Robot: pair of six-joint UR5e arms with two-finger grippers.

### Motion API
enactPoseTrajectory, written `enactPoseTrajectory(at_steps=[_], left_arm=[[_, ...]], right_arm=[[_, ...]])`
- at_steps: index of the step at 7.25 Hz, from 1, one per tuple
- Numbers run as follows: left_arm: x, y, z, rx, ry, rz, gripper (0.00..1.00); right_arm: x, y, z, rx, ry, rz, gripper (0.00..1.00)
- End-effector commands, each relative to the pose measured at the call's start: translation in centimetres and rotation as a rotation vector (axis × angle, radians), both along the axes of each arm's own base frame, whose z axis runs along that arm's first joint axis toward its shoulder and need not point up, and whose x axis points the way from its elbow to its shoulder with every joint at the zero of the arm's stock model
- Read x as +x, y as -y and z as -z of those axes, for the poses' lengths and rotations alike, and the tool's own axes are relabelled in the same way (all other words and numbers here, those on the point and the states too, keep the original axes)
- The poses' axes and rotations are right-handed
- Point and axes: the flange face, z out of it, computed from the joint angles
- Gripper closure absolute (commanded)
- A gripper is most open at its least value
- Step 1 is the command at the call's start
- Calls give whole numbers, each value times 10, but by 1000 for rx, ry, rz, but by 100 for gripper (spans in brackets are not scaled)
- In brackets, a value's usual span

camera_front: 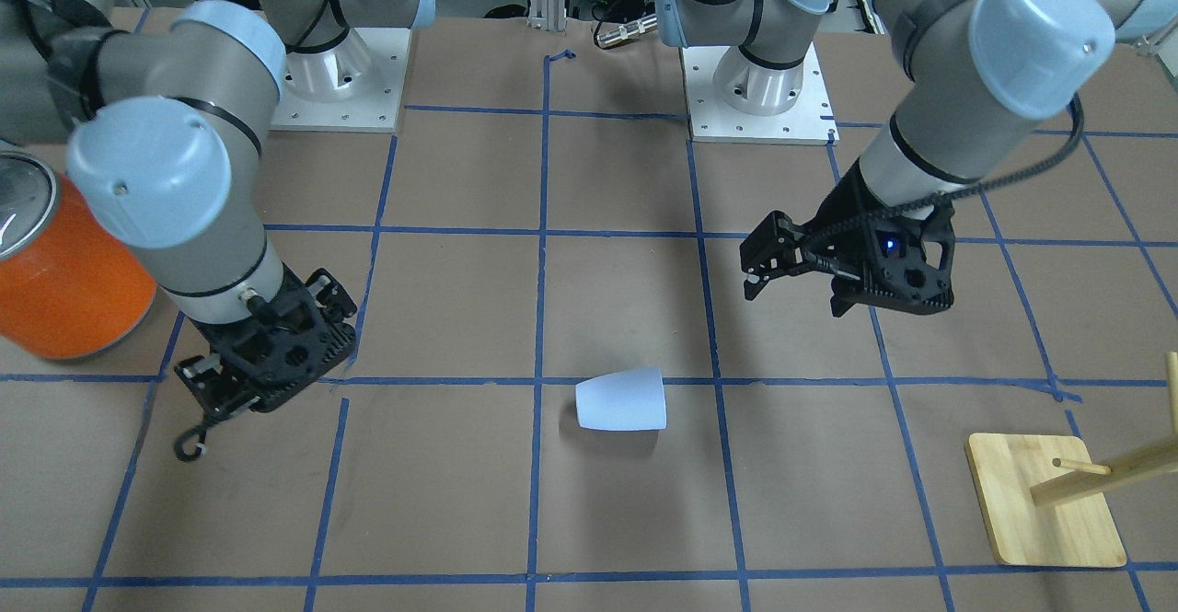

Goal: Flip cup
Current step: 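Reach the left gripper toward the closed end of the lying cup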

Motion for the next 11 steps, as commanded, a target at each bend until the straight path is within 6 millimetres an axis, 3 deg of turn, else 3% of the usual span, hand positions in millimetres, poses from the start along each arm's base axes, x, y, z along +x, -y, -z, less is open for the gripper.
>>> enactPoseTrajectory(at_steps=[1,2,3,4,5,6,8,9,11], left_arm=[[21,28,61,94,-107,-33,0],[26,37,85,125,-192,-58,0],[41,43,99,144,-266,-97,0],[43,46,117,148,-378,-97,0],[36,39,141,175,-448,-82,0],[33,37,152,161,-504,-35,0],[19,37,183,156,-695,-39,0],[17,36,198,104,-725,41,0],[14,40,233,63,-791,100,0]], right_arm=[[-43,-35,-51,18,-3,294,0],[-44,-41,-58,15,-12,420,0],[-50,-50,-78,-37,-70,475,0],[-46,-62,-87,-5,-97,477,0],[-36,-65,-89,-16,-95,547,0],[-30,-66,-87,-27,-93,678,0],[32,-80,-93,-39,-18,611,0],[36,-81,-104,-89,22,603,0],[29,-78,-104,-98,26,617,0]])
